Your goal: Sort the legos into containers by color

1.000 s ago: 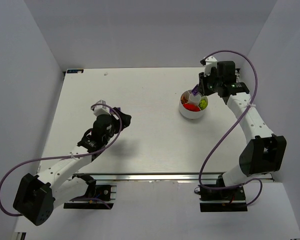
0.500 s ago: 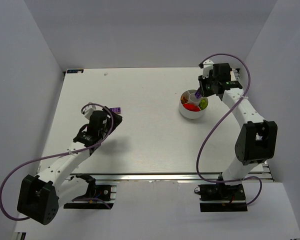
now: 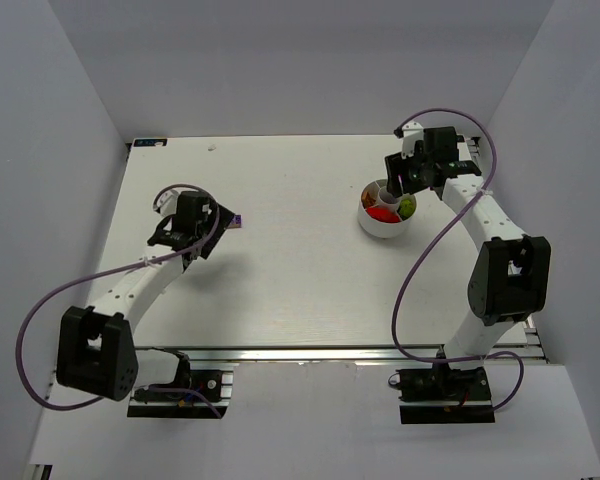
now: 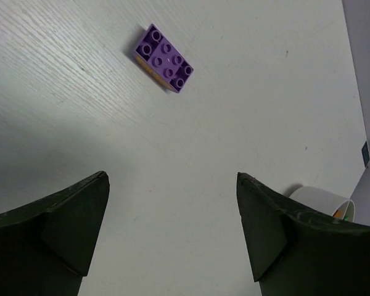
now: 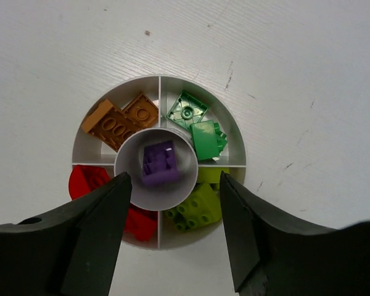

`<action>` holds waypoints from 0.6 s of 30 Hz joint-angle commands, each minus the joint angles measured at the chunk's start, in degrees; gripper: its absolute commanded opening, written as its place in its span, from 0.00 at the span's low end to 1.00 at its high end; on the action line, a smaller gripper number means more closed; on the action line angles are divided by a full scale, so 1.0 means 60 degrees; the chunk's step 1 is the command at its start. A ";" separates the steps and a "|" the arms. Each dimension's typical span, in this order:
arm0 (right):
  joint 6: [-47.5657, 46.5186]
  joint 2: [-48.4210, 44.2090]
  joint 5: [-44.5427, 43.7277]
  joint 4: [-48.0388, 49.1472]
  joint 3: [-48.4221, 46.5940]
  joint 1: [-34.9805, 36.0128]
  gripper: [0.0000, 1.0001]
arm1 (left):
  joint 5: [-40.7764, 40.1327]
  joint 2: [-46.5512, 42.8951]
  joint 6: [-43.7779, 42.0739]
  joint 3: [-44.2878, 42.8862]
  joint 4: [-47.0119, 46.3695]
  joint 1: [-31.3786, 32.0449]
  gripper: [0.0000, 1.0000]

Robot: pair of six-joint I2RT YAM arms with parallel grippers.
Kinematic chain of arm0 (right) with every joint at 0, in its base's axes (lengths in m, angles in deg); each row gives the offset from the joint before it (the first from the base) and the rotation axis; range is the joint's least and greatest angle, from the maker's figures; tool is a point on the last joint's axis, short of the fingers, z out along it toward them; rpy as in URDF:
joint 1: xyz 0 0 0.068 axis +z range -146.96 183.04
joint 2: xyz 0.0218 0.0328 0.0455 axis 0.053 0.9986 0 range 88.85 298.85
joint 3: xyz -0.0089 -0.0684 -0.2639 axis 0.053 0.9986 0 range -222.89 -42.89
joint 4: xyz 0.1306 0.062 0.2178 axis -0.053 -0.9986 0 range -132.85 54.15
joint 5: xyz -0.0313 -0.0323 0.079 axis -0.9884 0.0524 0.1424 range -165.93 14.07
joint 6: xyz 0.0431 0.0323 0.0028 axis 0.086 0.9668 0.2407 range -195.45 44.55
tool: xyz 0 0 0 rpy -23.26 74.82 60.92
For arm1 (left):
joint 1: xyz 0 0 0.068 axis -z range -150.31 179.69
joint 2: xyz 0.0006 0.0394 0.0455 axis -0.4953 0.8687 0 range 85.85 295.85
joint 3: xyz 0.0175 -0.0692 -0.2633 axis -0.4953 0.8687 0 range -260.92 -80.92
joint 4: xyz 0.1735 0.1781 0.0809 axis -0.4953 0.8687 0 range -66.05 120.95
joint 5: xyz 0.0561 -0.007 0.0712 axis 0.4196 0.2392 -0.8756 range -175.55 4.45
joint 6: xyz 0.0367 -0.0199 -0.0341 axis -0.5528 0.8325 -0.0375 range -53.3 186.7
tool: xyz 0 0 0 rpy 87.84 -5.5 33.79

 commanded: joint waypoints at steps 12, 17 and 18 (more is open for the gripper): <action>-0.3981 -0.1508 0.7887 -0.1811 -0.0382 -0.1130 0.77 | -0.0305 0.4221 -0.3550 -0.4765 0.3335 -0.0398 0.89; -0.4102 -0.1479 0.8799 -0.2151 -0.0295 -0.1130 0.46 | -0.0307 0.5294 -0.3208 -0.5836 0.4245 -0.0442 0.94; -0.3985 -0.1537 0.8799 -0.1948 -0.0237 -0.1130 0.49 | -0.0031 0.5382 -0.2523 -0.5823 0.4216 -0.0442 0.95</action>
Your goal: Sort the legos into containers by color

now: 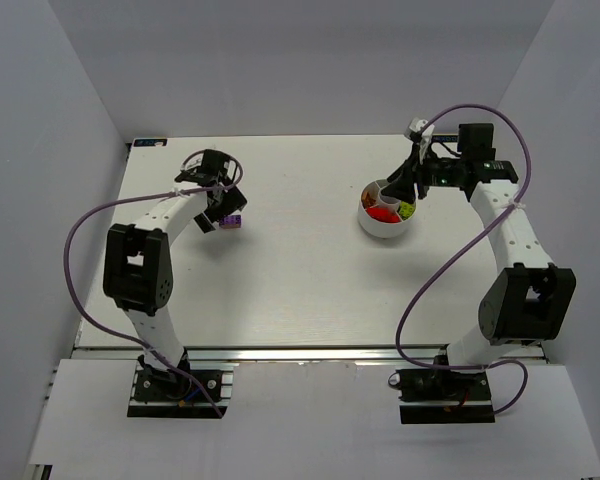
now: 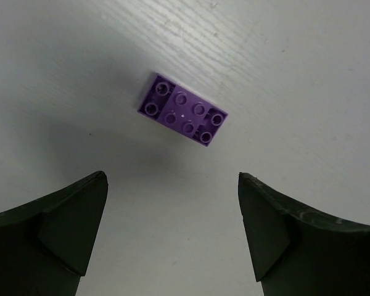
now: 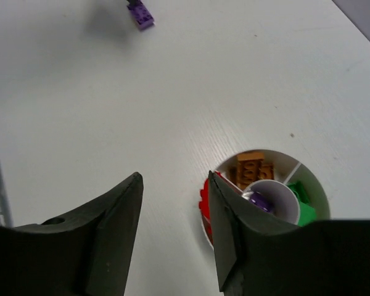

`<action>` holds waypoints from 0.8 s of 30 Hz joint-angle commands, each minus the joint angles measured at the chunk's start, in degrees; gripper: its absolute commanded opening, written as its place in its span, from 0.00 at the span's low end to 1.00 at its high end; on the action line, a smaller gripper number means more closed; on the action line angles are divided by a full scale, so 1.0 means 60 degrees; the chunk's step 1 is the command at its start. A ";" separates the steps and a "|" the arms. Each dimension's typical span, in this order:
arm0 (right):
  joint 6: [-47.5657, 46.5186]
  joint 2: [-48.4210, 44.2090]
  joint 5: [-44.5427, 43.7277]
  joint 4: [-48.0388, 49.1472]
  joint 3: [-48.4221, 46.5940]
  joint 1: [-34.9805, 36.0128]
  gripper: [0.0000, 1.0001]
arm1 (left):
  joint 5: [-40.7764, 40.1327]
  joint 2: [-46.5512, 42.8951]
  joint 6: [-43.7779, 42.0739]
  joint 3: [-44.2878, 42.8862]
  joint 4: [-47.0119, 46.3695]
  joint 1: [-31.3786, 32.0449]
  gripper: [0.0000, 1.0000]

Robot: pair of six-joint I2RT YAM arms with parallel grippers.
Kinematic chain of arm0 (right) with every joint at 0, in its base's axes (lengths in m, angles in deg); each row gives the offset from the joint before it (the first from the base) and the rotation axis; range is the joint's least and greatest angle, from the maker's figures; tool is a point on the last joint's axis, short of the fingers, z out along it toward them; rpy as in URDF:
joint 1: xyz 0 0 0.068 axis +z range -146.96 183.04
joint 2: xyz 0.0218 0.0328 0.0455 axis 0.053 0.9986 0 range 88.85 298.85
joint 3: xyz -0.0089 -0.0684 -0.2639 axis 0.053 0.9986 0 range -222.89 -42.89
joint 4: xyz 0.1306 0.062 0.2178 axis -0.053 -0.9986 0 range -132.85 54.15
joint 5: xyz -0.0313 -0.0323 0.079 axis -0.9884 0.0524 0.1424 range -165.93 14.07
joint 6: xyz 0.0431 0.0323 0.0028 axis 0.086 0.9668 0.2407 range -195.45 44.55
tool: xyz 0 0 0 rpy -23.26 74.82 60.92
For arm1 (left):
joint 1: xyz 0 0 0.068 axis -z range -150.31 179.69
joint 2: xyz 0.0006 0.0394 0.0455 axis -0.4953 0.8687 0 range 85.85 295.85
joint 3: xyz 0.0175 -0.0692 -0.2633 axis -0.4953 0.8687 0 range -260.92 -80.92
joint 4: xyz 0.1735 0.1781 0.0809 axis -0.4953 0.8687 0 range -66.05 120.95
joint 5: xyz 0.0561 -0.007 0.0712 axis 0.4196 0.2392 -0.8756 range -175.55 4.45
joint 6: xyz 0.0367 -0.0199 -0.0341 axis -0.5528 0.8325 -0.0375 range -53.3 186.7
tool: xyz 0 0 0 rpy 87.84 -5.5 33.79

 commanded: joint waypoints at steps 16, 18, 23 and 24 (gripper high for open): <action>0.0231 -0.0618 0.1031 0.0456 0.0854 0.0003 0.66 | -0.0018 0.2165 0.4613 -0.1707 0.0692 -0.0506 0.98; 0.0231 -0.0677 0.1016 0.0470 0.0927 -0.0026 0.66 | -0.0047 0.2428 0.4671 -0.1826 0.0663 -0.0579 0.98; 0.0274 -0.0677 0.1046 0.0441 0.1016 -0.0099 0.66 | 0.0084 0.2796 0.4979 -0.1988 0.0911 -0.0770 0.93; 0.0275 -0.0677 0.1060 0.0470 0.1015 -0.0114 0.66 | 0.0099 0.2869 0.4979 -0.2003 0.0956 -0.0785 0.91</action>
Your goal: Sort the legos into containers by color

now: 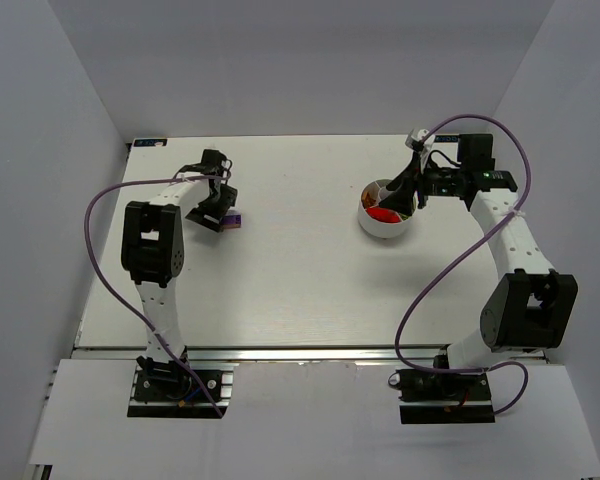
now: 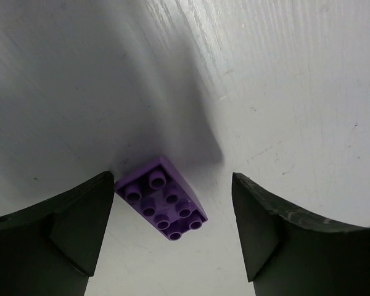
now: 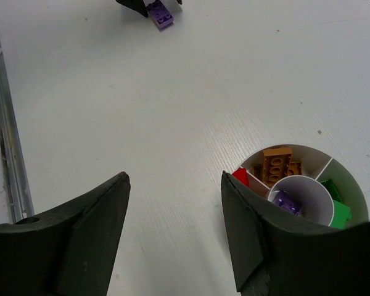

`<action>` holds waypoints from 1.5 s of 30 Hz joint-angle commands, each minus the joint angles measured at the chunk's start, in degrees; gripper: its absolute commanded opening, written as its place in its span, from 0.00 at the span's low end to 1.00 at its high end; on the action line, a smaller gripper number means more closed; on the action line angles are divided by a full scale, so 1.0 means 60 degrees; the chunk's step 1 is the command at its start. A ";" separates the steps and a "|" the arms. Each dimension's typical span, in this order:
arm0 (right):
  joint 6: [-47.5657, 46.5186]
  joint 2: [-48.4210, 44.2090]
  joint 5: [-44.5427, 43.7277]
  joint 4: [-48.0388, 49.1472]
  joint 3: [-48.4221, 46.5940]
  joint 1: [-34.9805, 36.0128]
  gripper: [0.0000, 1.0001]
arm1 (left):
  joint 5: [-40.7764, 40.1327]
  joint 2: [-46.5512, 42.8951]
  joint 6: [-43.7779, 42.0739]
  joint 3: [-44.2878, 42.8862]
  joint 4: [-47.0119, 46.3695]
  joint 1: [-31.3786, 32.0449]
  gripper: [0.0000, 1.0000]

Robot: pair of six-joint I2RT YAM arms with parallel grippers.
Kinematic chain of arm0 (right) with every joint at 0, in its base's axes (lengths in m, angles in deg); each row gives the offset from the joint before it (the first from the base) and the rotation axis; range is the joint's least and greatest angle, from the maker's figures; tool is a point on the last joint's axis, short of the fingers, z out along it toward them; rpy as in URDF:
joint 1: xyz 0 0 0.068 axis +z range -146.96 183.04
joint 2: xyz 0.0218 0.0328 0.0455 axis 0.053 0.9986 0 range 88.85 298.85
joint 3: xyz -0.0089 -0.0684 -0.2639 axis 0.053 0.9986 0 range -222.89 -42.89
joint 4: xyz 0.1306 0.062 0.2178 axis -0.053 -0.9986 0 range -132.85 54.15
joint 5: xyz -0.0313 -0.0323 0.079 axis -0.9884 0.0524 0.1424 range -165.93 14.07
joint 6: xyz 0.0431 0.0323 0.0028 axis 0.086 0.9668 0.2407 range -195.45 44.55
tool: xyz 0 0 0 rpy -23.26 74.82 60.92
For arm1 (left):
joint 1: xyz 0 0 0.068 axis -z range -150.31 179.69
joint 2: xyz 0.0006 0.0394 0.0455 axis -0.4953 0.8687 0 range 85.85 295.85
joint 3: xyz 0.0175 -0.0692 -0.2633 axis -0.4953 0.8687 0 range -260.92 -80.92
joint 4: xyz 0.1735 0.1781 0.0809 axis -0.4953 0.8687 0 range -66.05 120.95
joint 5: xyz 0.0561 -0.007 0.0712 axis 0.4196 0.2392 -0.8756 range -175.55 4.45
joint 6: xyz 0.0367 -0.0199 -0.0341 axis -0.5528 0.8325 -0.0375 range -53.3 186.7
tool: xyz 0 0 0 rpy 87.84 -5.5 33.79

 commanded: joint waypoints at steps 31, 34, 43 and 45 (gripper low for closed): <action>0.7966 0.1945 -0.3600 0.2465 -0.0342 0.5239 0.78 | 0.3543 -0.5281 0.1751 0.5930 -0.5173 0.1529 0.17; 0.9139 0.2869 -0.3692 0.1661 -0.1500 0.5415 0.83 | 0.3528 -0.5355 0.1781 0.6077 -0.5407 0.1837 0.17; 0.9713 0.3063 -0.4512 0.2141 -0.1108 0.5694 0.78 | 0.3732 -0.5531 0.1679 0.6195 -0.5921 0.2276 0.17; 0.9742 0.3092 -0.4630 0.2360 -0.1092 0.5723 0.77 | 0.3777 -0.5575 0.1678 0.6209 -0.5980 0.2335 0.17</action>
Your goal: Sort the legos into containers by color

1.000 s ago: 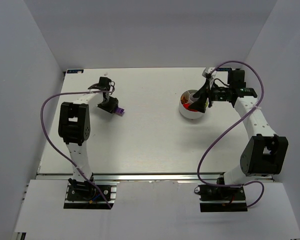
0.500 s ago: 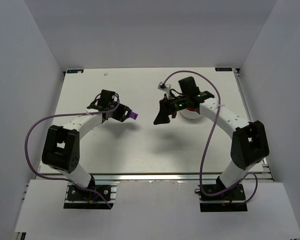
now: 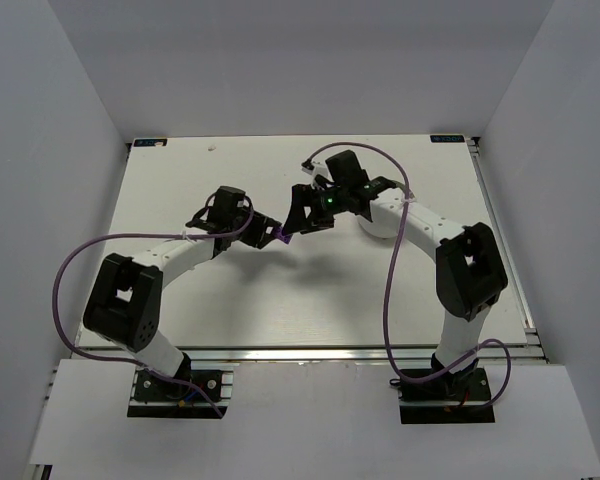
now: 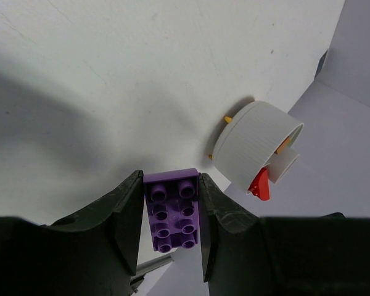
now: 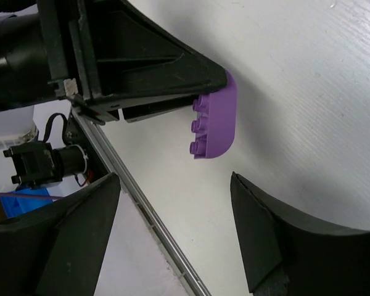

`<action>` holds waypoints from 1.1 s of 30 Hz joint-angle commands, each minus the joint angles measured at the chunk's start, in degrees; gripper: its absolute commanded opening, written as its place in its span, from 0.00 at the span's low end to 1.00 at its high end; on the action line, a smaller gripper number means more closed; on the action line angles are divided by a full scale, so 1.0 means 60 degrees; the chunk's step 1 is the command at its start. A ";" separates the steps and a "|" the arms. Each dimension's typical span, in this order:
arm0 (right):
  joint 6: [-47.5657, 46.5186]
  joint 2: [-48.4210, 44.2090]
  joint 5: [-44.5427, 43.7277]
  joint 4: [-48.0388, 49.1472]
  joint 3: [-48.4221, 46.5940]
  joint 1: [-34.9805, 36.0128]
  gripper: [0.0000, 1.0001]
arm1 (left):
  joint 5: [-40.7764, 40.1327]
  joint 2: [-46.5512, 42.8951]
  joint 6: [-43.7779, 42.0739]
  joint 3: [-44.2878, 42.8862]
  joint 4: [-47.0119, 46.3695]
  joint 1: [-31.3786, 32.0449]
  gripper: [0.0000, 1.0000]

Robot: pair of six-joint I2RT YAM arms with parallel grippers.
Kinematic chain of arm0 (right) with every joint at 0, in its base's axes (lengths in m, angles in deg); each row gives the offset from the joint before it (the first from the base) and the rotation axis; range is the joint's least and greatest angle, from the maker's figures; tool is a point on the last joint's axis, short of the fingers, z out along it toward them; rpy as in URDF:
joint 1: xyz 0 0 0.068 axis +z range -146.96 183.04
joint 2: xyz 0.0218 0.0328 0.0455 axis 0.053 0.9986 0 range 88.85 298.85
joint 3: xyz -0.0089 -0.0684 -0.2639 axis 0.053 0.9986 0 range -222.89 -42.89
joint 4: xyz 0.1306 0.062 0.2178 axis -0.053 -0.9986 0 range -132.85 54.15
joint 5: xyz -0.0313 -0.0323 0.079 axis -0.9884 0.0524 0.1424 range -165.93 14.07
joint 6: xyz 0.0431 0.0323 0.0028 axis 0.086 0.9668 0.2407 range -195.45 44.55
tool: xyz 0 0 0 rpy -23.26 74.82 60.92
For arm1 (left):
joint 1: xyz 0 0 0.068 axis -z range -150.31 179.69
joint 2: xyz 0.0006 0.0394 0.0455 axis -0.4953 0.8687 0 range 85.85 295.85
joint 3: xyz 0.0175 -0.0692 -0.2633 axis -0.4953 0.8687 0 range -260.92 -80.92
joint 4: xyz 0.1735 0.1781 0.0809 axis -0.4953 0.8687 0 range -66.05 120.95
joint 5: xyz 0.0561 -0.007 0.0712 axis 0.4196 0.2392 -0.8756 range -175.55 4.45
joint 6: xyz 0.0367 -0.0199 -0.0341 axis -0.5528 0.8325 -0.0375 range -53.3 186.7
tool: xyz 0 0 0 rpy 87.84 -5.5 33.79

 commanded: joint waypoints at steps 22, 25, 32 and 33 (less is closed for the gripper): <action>-0.0454 0.0388 -0.0591 0.1191 -0.0165 0.0300 0.30 | 0.0288 -0.1064 0.0712 0.0605 -0.1124 0.0278 0.19; -0.0498 0.0300 -0.0562 0.1279 -0.0179 0.0300 0.41 | 0.0332 -0.1064 0.0771 0.0738 -0.1285 0.0278 0.19; -0.0747 0.0242 -0.0665 0.1221 -0.0384 0.0286 0.47 | 0.0346 -0.1020 0.0684 0.0694 -0.1198 0.0278 0.19; -0.0762 0.0227 -0.0665 0.1206 -0.0384 0.0300 0.47 | 0.0346 -0.1020 0.0684 0.0723 -0.1255 0.0278 0.19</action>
